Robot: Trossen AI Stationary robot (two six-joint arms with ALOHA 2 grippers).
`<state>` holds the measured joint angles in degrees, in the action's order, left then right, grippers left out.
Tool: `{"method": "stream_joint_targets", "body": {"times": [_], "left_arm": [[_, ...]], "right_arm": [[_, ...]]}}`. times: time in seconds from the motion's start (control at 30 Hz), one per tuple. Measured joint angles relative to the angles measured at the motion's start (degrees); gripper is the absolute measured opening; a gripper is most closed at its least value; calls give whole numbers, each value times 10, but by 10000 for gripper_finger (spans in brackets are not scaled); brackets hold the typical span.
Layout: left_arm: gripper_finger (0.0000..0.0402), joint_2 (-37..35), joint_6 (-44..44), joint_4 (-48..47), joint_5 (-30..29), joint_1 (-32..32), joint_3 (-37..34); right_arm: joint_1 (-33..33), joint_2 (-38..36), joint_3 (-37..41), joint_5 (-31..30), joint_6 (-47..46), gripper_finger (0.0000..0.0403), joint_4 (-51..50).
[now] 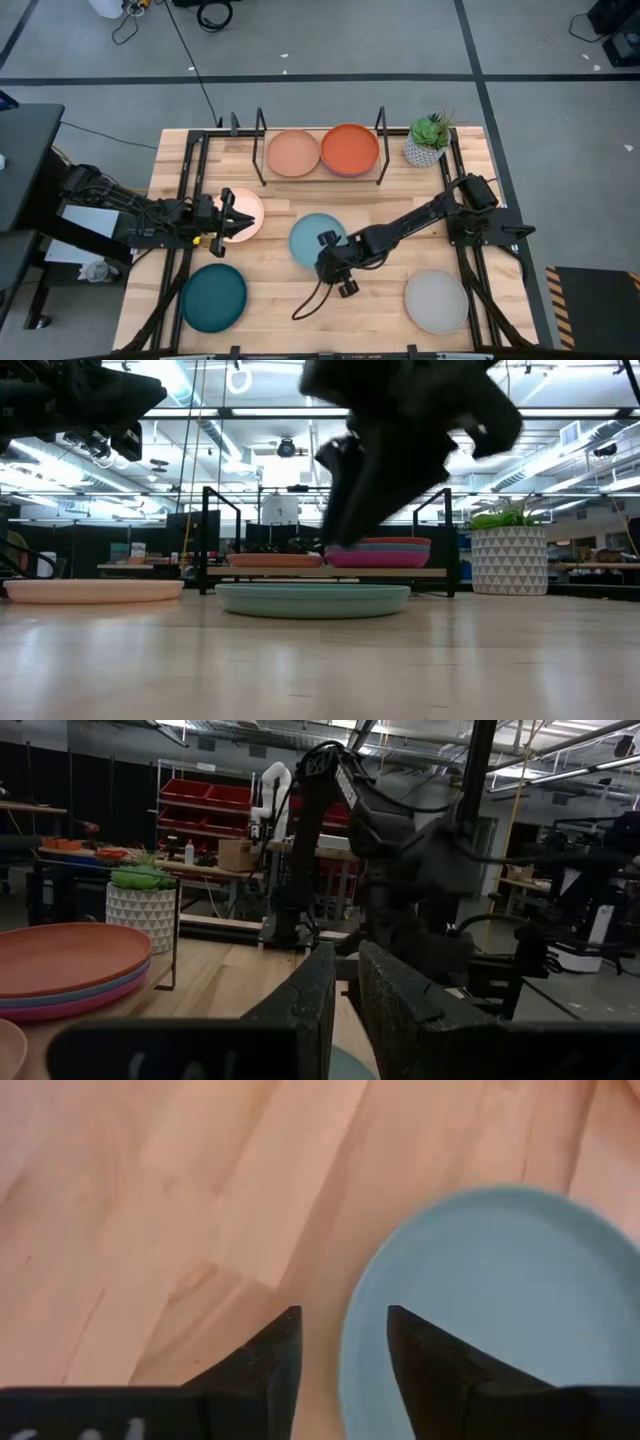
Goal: Place and stack plates onto a shelf
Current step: Stack the light blue plate on the brown plate on the shelf
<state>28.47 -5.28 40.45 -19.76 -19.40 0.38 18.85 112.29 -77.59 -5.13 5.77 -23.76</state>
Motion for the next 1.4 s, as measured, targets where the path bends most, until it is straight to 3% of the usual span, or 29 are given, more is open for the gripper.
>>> {"method": "stream_joint_targets", "body": {"times": [0.17,0.37,0.67,0.9,1.4], "left_arm": [[55,0,0,0,0,0,0],[55,0,0,0,0,0,0],[55,0,0,0,0,0,0],[55,0,0,0,0,0,0],[55,0,1,0,0,0,0]], "right_arm": [[2,1,33,-18,-2,174,-2],[0,1,62,-29,25,158,-5],[-6,1,67,-42,86,76,-15],[-19,1,67,-10,127,13,-8],[-59,2,-77,-59,260,17,-67]]}}
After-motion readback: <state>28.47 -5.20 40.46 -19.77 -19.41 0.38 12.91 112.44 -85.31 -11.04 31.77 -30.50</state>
